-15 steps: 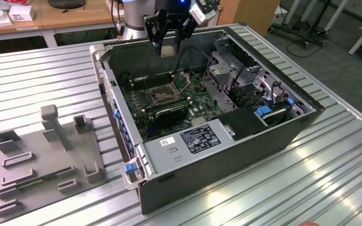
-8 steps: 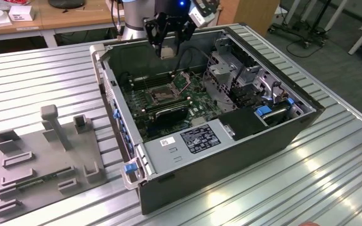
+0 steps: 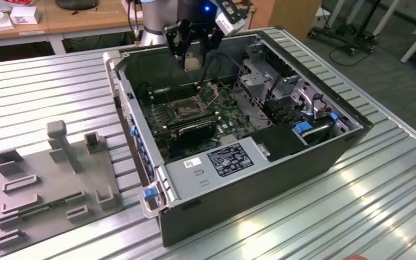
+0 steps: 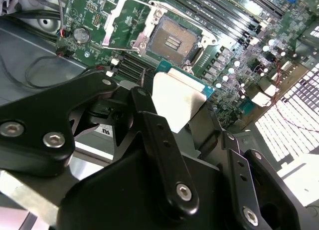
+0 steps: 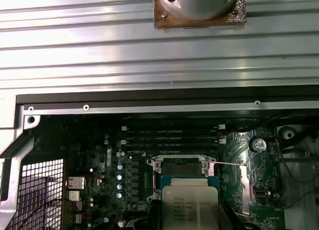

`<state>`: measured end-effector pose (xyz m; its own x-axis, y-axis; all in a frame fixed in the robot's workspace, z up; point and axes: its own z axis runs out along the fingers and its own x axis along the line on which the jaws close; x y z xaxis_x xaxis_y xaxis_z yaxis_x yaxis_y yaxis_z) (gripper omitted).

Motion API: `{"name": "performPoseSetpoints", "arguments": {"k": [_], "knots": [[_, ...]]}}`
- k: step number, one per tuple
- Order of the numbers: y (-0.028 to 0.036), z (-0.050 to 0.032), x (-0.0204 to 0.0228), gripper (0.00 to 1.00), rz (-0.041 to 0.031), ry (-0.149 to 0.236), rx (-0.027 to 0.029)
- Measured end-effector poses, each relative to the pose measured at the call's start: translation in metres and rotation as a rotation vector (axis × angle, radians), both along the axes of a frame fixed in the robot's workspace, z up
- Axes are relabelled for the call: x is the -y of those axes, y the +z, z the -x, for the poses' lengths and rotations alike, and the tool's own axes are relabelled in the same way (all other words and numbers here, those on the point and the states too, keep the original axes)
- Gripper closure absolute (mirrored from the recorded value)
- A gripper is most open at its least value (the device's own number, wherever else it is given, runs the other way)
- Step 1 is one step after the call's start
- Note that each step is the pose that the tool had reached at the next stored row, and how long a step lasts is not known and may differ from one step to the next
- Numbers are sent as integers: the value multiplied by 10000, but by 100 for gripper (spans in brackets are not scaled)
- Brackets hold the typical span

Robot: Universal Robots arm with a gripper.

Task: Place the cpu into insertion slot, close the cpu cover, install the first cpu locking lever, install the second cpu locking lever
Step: 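Place the cpu into insertion slot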

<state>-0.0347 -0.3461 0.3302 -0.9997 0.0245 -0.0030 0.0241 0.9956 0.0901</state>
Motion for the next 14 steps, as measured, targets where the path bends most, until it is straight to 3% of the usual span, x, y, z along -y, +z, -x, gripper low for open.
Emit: {"name": "performPoseSetpoints", "arguments": {"k": [9,14], "knots": [[-129,17,0,46,-2,0,10],[-134,18,0,46,0,0,9]]}}
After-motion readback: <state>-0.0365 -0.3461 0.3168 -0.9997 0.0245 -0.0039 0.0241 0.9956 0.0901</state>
